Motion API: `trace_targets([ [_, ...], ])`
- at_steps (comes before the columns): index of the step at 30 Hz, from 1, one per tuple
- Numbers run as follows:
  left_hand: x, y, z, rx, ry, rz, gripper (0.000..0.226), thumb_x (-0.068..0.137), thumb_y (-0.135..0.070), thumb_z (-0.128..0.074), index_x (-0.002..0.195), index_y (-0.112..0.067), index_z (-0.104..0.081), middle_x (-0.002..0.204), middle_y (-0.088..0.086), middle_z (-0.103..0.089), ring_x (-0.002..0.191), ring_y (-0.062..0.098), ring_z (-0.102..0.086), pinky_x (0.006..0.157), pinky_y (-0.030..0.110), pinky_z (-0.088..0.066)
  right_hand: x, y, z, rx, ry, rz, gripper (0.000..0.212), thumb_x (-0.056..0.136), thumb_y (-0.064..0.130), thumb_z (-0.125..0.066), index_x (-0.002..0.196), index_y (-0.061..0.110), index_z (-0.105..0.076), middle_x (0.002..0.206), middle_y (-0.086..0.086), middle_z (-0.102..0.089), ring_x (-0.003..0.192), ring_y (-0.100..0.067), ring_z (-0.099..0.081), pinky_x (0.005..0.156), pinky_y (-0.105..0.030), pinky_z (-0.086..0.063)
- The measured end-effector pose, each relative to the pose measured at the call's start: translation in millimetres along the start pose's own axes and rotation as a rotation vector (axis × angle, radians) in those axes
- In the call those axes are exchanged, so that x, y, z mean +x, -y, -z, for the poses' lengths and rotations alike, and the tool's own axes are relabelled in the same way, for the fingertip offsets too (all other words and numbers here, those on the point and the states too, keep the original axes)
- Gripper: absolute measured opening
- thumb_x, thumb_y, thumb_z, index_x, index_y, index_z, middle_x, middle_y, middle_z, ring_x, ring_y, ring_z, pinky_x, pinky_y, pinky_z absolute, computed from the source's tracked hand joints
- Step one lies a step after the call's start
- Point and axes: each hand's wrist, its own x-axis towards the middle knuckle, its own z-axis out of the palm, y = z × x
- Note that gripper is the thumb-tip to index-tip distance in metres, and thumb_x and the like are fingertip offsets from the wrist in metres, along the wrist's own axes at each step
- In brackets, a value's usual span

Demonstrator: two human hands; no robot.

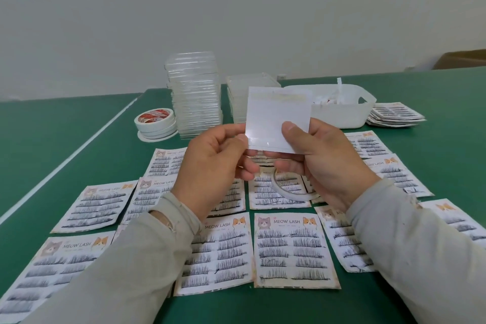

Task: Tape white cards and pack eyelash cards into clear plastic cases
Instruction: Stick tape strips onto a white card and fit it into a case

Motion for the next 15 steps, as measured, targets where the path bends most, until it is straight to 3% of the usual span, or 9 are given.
trace_targets([
  [6, -3.1, 3.6, -2.0, 0.139, 0.035, -0.138, 0.038, 0.093, 0.0, -0.068, 0.117, -0.028, -0.057, 0.08, -0.001, -0.073, 0.069, 0.014, -0.073, 0.058, 0.022, -0.056, -0.4, 4.2, -1.0, 0.11, -0.029, -0.069, 0.016, 0.091, 0.018, -0.072, 0.105, 0.011, -0.073, 0.096, -0.003, -0.078, 0.079, -0.018, -0.074, 0.055, -0.023, -0.058],
  [11, -6.2, 0.9, -7.3, 0.11, 0.065, -0.112, 0.038, 0.092, 0.0, -0.069, 0.115, -0.027, -0.057, 0.079, 0.003, -0.074, 0.069, 0.017, -0.074, 0.06, 0.024, -0.058, -1.6, 2.8, -1.0, 0.09, 0.005, -0.094, 0.027, 0.089, 0.013, -0.074, 0.115, 0.012, -0.069, 0.099, -0.004, -0.077, 0.075, -0.015, -0.07, 0.052, -0.023, -0.054],
  [15, -6.1, -4.1, -7.2, 0.013, 0.044, -0.054, 0.029, 0.095, 0.007, -0.059, 0.109, -0.018, -0.058, 0.07, 0.003, -0.07, 0.064, 0.019, -0.073, 0.059, 0.029, -0.06, -1.0, 0.7, -1.4, 0.07, 0.008, -0.066, 0.027, 0.09, 0.014, -0.073, 0.116, 0.011, -0.069, 0.103, -0.007, -0.077, 0.078, -0.018, -0.069, 0.053, -0.023, -0.052],
])
